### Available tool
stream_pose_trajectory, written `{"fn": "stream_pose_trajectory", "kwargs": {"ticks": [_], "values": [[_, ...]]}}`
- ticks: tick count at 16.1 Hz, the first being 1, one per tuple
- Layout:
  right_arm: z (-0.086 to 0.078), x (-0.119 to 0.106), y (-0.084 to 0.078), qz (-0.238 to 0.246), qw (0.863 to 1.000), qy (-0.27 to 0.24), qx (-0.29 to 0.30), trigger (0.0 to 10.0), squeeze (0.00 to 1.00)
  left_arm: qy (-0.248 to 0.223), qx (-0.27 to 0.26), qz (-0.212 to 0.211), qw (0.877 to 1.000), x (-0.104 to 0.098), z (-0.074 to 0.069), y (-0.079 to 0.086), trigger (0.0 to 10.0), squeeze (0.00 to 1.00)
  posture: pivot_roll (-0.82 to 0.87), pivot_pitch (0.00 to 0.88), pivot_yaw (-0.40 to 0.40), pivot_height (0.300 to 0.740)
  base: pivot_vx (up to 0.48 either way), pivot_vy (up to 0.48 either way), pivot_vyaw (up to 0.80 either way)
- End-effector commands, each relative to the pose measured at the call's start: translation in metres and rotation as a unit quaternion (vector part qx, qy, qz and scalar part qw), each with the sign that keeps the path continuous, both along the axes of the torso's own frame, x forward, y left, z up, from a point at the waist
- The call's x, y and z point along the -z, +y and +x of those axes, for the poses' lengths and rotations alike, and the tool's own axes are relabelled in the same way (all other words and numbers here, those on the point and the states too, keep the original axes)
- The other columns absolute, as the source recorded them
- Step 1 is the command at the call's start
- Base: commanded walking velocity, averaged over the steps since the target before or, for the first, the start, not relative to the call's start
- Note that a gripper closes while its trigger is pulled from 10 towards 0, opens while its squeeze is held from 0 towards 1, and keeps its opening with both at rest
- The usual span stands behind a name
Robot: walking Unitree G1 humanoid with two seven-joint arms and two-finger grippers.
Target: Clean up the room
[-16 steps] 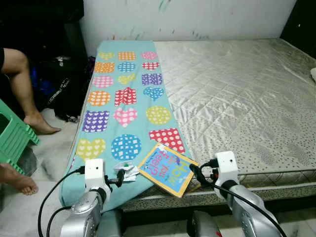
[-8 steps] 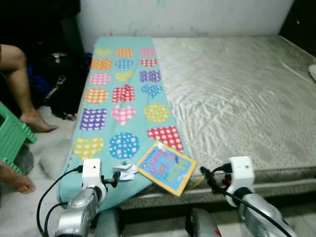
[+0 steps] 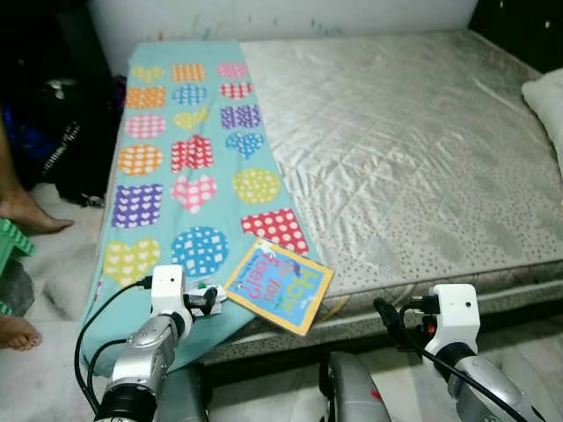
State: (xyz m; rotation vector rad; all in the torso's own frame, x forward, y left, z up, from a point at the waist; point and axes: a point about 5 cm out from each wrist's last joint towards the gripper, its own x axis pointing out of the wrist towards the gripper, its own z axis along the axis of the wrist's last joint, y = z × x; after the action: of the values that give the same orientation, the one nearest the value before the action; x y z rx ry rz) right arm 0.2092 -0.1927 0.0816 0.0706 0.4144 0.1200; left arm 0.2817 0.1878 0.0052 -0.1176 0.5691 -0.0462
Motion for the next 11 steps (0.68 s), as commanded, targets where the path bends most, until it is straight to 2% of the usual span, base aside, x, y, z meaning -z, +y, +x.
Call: {"fn": "stream_pose_trajectory", "kwargs": {"ticks": [1, 7, 8, 9, 10, 11], "values": [[-0.003, -0.004, -0.001, -0.001, 1.0, -0.001, 0.003, 10.0, 0.0, -0.003, 0.005, 0.006, 1.0, -0.001, 0.003, 0.002, 10.0, 0.0, -0.28, 0.135, -0.029, 0.603, 0.0, 0.0, 0.0], [-0.005, -0.005, 0.001, 0.0, 1.0, 0.004, 0.001, 10.0, 0.0, 0.004, 0.03, 0.0, 1.0, 0.004, 0.009, -0.008, 10.0, 0.0, -0.28, 0.146, -0.029, 0.603, 0.0, 0.0, 0.0], [-0.005, -0.005, 0.001, 0.001, 1.0, 0.005, 0.0, 10.0, 0.0, 0.002, 0.035, -0.001, 0.999, 0.004, 0.011, -0.009, 8.6, 0.0, -0.28, 0.146, -0.029, 0.603, 0.0, 0.0, 0.0], [-0.005, -0.005, 0.002, 0.002, 1.0, 0.005, 0.0, 10.0, 0.0, 0.001, 0.037, -0.003, 0.999, 0.004, 0.012, -0.01, 2.9, 0.0, -0.28, 0.146, -0.029, 0.603, 0.0, 0.0, 0.0], [-0.005, -0.005, 0.002, 0.003, 1.0, 0.006, 0.0, 10.0, 0.0, 0.001, 0.041, -0.003, 0.999, 0.004, 0.013, -0.01, 0.0, 0.0, -0.28, 0.149, -0.028, 0.603, 0.0, 0.0, 0.0], [-0.005, -0.005, 0.002, 0.003, 1.0, 0.006, 0.0, 10.0, 0.0, 0.001, 0.042, -0.005, 0.999, 0.005, 0.013, -0.009, 0.0, 0.0, -0.28, 0.149, -0.028, 0.603, 0.0, 0.0, 0.0]]}}
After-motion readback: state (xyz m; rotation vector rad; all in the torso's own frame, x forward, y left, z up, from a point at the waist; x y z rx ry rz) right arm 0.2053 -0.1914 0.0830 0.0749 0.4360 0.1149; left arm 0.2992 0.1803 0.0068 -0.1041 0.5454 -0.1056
